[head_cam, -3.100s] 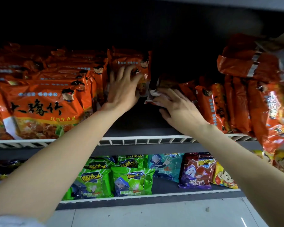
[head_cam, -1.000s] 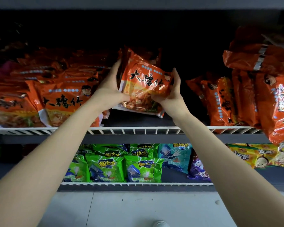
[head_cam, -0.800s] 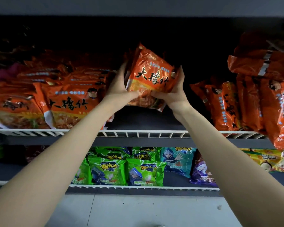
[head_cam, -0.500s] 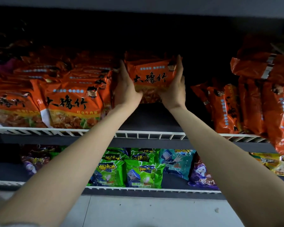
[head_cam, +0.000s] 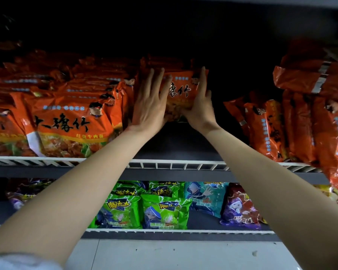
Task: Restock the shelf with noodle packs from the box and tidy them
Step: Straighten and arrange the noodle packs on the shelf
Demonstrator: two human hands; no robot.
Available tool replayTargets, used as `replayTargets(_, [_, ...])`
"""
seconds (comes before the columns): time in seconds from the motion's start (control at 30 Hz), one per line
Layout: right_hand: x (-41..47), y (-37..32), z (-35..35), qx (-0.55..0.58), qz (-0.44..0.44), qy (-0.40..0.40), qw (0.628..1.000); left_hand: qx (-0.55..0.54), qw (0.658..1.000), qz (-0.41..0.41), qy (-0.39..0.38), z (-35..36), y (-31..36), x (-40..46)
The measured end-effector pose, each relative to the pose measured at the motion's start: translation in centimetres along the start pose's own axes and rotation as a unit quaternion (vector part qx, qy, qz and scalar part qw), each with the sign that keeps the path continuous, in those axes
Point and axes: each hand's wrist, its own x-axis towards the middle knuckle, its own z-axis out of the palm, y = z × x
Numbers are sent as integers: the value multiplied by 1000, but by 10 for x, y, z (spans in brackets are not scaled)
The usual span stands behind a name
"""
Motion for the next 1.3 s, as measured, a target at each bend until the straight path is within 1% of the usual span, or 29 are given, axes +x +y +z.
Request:
replayTargets(0.13, [6, 6, -12, 14, 25, 11, 1000, 15, 1000, 2, -8, 1, 19, 10])
replayTargets(0.27, [-10, 2, -4, 4, -33, 18, 999, 36, 998, -6, 58, 3, 7, -2])
replayTargets(0.33, [-17, -2, 2, -27, -50, 15, 998, 37, 996, 20, 84, 3, -4, -8])
replayTargets(0.37, [-18, -4, 5, -45, -52, 11, 998, 32, 996, 33, 83, 1, -7, -8])
replayTargets(0.5, [-7, -9, 11, -51, -33, -4, 998, -2, 1000, 29, 9, 0, -11, 1])
replayTargets(0.57, [-1, -9, 11, -52, -25, -28, 998, -9, 1000, 23, -15, -1, -13, 3])
replayTargets(0.73, [0, -5, 1, -71, -33, -99, 992, -69, 998, 8, -4, -9, -19, 1])
replayTargets(0.8, [-1, -7, -7, -69, -17, -127, 989, -69, 998, 5, -15, -14, -17, 1])
replayTargets(0.87, [-3, -10, -14, -80, -25, -139, 987, -73, 997, -5, -34, -21, -12, 1])
replayTargets(0.97, [-9, -13, -20, -112, -52, -117, 985, -69, 996, -19, -46, -34, -7, 0])
replayTargets(1.1, [-19, -20, -24, -140, -27, -71, 987, -76, 993, -52, -74, -48, -1, -3])
replayTargets(1.17, [-30, -24, -31, -144, -18, -63, 987, -75, 993, -63, -69, -55, 4, -6])
replayTargets(1.23, [-47, -26, -44, -184, -54, -37, 981, -110, 989, -76, -55, -65, 16, -13])
replayTargets(1.3, [-68, -25, -63, -229, -127, 28, 965, -183, 979, -89, -18, -80, 33, -24])
